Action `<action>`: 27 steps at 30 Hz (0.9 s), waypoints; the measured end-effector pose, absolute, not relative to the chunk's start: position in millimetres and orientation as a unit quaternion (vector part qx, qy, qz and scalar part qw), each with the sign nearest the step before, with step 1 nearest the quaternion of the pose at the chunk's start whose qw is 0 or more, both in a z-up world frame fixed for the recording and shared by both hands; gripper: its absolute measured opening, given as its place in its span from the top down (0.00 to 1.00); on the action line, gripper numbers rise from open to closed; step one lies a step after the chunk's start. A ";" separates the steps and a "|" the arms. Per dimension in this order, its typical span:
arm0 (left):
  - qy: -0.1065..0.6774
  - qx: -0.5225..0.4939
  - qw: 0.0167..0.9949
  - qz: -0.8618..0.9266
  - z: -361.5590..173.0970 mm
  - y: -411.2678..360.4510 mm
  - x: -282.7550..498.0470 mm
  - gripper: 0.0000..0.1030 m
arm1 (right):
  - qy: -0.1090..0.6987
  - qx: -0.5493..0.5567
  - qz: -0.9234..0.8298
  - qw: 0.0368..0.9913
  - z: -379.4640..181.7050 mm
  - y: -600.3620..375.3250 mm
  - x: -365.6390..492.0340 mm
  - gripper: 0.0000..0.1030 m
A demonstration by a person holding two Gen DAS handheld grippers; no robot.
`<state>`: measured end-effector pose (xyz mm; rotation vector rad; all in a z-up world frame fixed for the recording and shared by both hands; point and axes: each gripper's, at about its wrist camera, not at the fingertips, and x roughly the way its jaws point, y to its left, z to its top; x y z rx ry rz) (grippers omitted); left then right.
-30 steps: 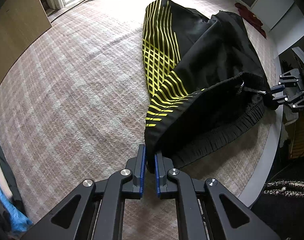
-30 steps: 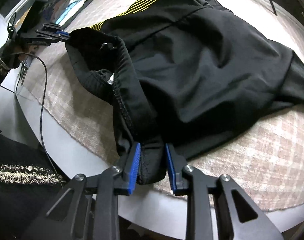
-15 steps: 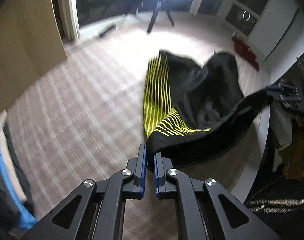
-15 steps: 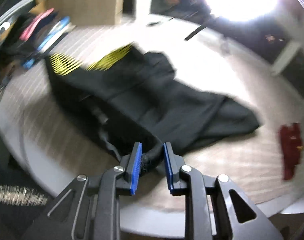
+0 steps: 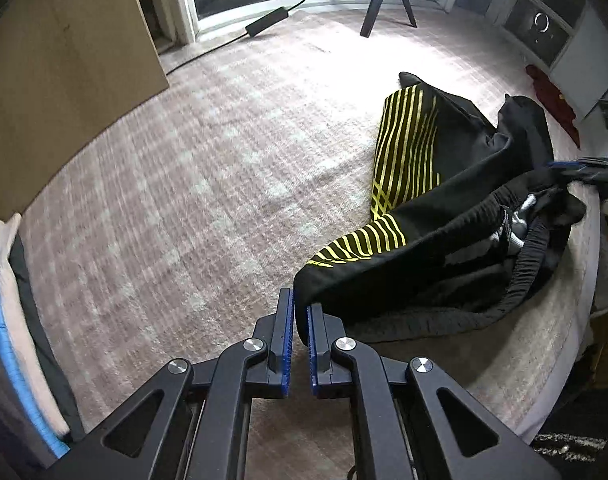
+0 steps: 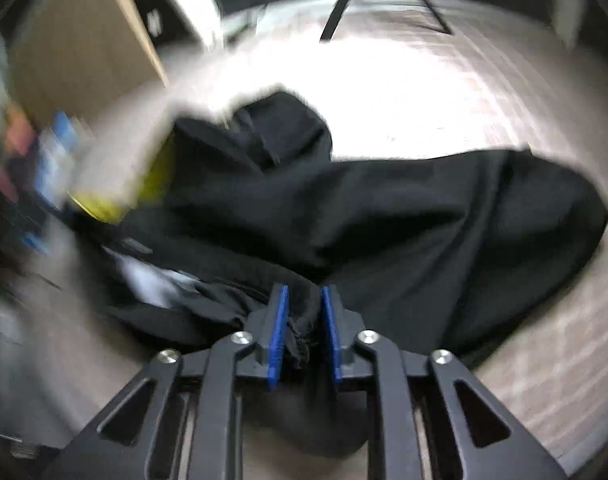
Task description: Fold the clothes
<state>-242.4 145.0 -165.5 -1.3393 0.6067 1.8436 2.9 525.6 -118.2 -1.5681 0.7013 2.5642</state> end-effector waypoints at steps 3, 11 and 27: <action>0.234 -0.531 0.381 0.719 -172.0 138.5 -247.4 0.94 | 0.308 -0.462 0.831 0.029 -97.3 562.8 34.0 0.71; 0.243 -0.550 0.368 0.709 -189.0 131.3 -255.1 0.94 | 0.314 -0.512 0.799 -0.003 -131.2 551.4 22.4 0.71; 0.274 -0.540 0.375 0.702 -183.9 139.1 -238.6 0.91 | 0.186 -0.562 0.805 0.033 -133.9 505.1 -21.8 0.91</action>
